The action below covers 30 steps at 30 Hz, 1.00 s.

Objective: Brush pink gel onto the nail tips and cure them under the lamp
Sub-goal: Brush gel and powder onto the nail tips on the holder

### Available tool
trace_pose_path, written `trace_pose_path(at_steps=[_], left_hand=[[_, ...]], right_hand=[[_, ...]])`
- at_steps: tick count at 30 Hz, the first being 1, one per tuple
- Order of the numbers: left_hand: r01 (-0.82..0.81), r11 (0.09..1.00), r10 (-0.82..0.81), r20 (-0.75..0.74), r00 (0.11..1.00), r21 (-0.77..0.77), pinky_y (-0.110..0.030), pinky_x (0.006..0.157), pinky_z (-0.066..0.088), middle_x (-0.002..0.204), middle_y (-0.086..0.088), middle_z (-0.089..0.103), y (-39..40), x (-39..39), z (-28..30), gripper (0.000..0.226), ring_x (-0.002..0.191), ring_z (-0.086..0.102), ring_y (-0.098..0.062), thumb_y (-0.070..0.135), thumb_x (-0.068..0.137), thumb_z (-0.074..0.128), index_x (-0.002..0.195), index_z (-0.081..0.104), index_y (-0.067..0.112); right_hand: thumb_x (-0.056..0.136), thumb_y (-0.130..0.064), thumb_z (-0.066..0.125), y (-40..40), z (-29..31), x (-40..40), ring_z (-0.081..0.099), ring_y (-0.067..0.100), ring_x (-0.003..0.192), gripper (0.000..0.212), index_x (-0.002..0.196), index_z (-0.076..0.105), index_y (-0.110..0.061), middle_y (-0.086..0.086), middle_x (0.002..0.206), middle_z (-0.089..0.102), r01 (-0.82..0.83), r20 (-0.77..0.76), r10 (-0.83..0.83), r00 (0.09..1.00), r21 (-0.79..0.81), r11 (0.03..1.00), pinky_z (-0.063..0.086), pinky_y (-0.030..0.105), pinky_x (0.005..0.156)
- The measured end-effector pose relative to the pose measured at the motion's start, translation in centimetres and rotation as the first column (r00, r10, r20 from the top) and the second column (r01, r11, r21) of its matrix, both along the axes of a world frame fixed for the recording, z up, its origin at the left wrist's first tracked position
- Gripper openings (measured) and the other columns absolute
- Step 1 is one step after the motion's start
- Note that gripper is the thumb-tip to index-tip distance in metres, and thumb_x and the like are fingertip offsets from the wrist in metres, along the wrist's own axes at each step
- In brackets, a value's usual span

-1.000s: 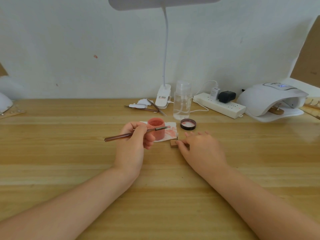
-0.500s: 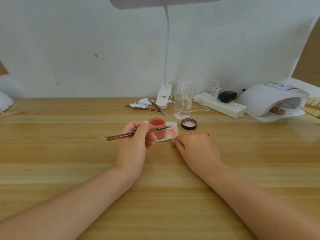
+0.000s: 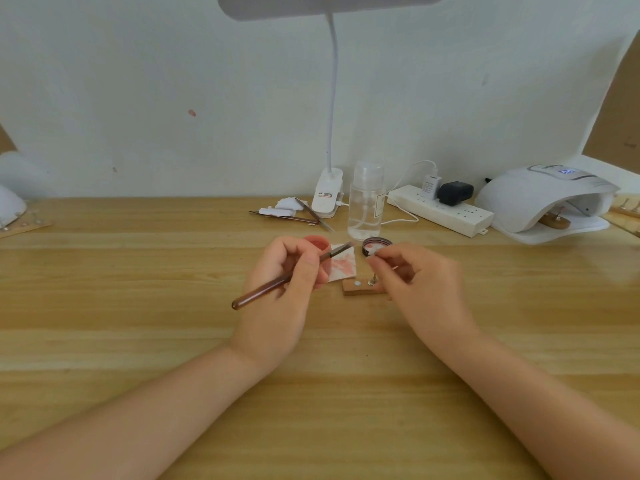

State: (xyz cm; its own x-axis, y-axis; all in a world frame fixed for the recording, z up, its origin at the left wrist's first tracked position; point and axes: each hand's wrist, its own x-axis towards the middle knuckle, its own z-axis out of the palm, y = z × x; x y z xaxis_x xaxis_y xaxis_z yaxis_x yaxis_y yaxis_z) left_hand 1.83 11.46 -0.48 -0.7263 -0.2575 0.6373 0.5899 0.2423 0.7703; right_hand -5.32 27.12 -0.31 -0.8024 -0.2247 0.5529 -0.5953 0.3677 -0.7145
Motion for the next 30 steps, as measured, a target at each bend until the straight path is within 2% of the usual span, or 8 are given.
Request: trace_pose_path(at_steps=[2,4,5,8,13,18,24,30], left_hand=[[0.001,0.996,-0.001,0.000,1.000,-0.093,-0.027,0.080,0.050,0.085,0.006,0.067,-0.02,0.01,-0.37,0.011,0.095,0.063,-0.011,0.032,0.089,0.051,0.088,0.058,0.040],[0.004,0.990,-0.003,0.005,1.000,-0.139,-0.041,0.088,0.051,0.097,0.004,0.067,0.04,0.04,-0.72,0.014,0.107,0.063,-0.022,0.033,0.087,0.052,0.092,0.059,0.044],[0.004,0.987,-0.002,0.011,1.000,-0.162,-0.043,0.090,0.051,0.102,0.005,0.068,0.06,0.07,-0.82,0.014,0.109,0.063,-0.023,0.032,0.087,0.053,0.094,0.059,0.043],[-0.020,0.971,0.024,0.014,1.000,-0.237,-0.028,0.088,0.052,0.109,0.020,0.065,0.16,0.13,-0.66,0.012,0.104,0.065,-0.013,0.032,0.087,0.054,0.095,0.058,0.041],[-0.072,0.952,0.069,-0.020,0.997,-0.298,-0.009,0.086,0.044,0.101,0.026,0.066,0.40,0.18,-0.56,0.017,0.102,0.061,0.004,0.019,0.088,0.060,0.095,0.058,0.034],[-0.098,0.937,0.087,-0.048,0.995,-0.336,-0.005,0.085,0.041,0.099,0.019,0.063,0.55,0.36,-0.59,0.024,0.104,0.058,0.008,0.010,0.086,0.060,0.095,0.056,0.033],[-0.118,0.918,0.093,-0.085,0.992,-0.379,-0.003,0.081,0.040,0.096,0.020,0.060,0.53,0.34,-0.58,0.028,0.098,0.057,0.012,0.006,0.085,0.059,0.095,0.054,0.031],[-0.079,0.925,0.035,-0.124,0.992,-0.372,-0.009,0.065,0.042,0.074,0.003,0.059,0.00,0.68,-0.49,0.010,0.071,0.056,-0.010,0.017,0.085,0.050,0.088,0.052,0.026]], right_hand=[[0.085,-0.016,0.068,0.00,0.02,-0.04,0.067,0.006,0.062,0.023,0.078,0.066,-0.038,-0.015,0.070,0.067,-0.025,0.102,0.031,0.994,-0.066,0.998,0.054,0.023,0.061],[0.086,-0.014,0.068,-0.12,-0.05,0.10,0.066,0.005,0.059,0.028,0.079,0.064,-0.041,-0.014,0.068,0.067,-0.044,0.161,0.064,0.985,-0.129,0.991,0.053,0.019,0.055],[0.086,-0.013,0.068,-0.19,-0.09,0.23,0.066,0.006,0.059,0.028,0.078,0.064,-0.040,-0.011,0.067,0.068,-0.050,0.174,0.076,0.982,-0.147,0.988,0.052,0.019,0.054],[0.086,-0.013,0.067,-0.38,-0.09,0.51,0.067,0.012,0.059,0.028,0.079,0.065,-0.039,-0.003,0.065,0.069,-0.059,0.183,0.090,0.979,-0.171,0.984,0.054,0.022,0.055],[0.086,-0.010,0.067,-0.37,-0.28,0.48,0.067,0.012,0.060,0.028,0.079,0.066,-0.037,0.000,0.065,0.069,-0.075,0.188,0.115,0.976,-0.208,0.975,0.052,0.019,0.052],[0.086,-0.012,0.067,-0.36,-0.50,0.37,0.067,0.009,0.061,0.024,0.080,0.067,-0.035,-0.001,0.067,0.069,-0.077,0.195,0.120,0.974,-0.214,0.974,0.053,0.021,0.053],[0.085,-0.015,0.068,-0.41,-0.78,0.22,0.068,0.012,0.064,0.023,0.081,0.067,-0.038,-0.002,0.067,0.070,-0.058,0.168,0.088,0.982,-0.177,0.982,0.056,0.047,0.064],[0.086,-0.013,0.068,-0.42,-0.80,0.28,0.068,0.009,0.064,0.029,0.079,0.066,-0.042,-0.004,0.070,0.070,-0.062,0.160,0.090,0.983,-0.173,0.983,0.056,0.046,0.064]])
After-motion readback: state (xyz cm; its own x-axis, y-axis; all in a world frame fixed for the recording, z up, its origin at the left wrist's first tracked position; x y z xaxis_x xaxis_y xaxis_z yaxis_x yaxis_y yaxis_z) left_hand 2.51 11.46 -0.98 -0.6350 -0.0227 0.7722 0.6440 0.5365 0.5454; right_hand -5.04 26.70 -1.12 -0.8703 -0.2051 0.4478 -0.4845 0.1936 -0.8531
